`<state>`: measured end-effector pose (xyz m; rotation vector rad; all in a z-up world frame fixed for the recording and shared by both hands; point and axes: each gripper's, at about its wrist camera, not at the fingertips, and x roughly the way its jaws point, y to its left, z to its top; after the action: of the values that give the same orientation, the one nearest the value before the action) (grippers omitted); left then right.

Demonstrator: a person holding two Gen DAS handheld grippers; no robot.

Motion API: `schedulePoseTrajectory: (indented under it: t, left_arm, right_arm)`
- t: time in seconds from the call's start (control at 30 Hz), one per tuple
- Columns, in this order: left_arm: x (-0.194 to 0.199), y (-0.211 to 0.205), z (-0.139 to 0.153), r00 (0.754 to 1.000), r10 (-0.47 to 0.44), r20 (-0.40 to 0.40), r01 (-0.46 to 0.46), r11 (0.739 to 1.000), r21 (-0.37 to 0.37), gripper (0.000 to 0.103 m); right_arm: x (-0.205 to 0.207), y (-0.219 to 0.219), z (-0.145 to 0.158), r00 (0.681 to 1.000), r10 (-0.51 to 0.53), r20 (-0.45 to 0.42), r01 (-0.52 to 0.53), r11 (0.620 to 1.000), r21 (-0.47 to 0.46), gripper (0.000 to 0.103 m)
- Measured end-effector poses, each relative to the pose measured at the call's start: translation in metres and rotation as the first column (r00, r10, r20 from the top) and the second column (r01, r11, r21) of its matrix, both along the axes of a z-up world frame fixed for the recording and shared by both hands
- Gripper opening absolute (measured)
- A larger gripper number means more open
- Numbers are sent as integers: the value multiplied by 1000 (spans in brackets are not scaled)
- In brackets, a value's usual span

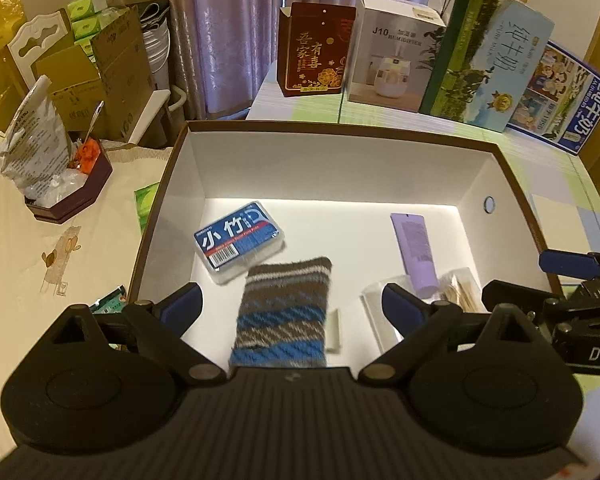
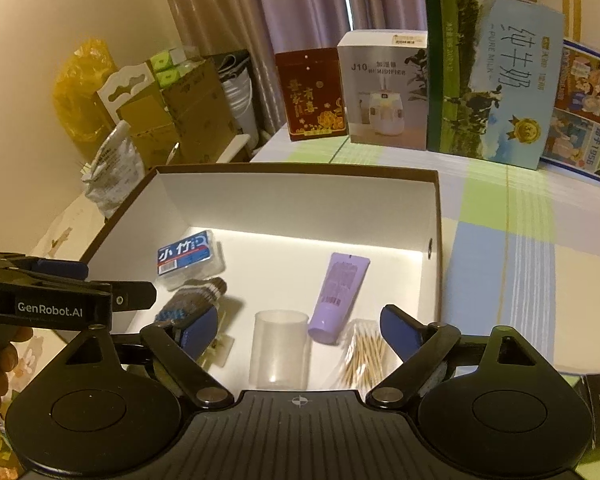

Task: Organize objects
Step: 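Withdraw both grippers from the box toward the black FLYCO box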

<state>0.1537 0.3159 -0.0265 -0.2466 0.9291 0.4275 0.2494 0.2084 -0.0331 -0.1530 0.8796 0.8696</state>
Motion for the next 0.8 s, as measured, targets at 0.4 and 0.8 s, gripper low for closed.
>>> schedulePoseTrajectory:
  t: [0.4, 0.8]
  left_arm:
    - [-29, -36, 13, 1000, -16, 23, 16, 1000, -2, 95]
    - [-56, -75, 16, 1000, -26, 18, 26, 1000, 3, 95]
  right_arm:
    - [-22, -33, 14, 1000, -13, 6, 13, 1000, 25, 88]
    - [-44, -67, 21, 1000, -10, 10, 10, 999, 37, 88]
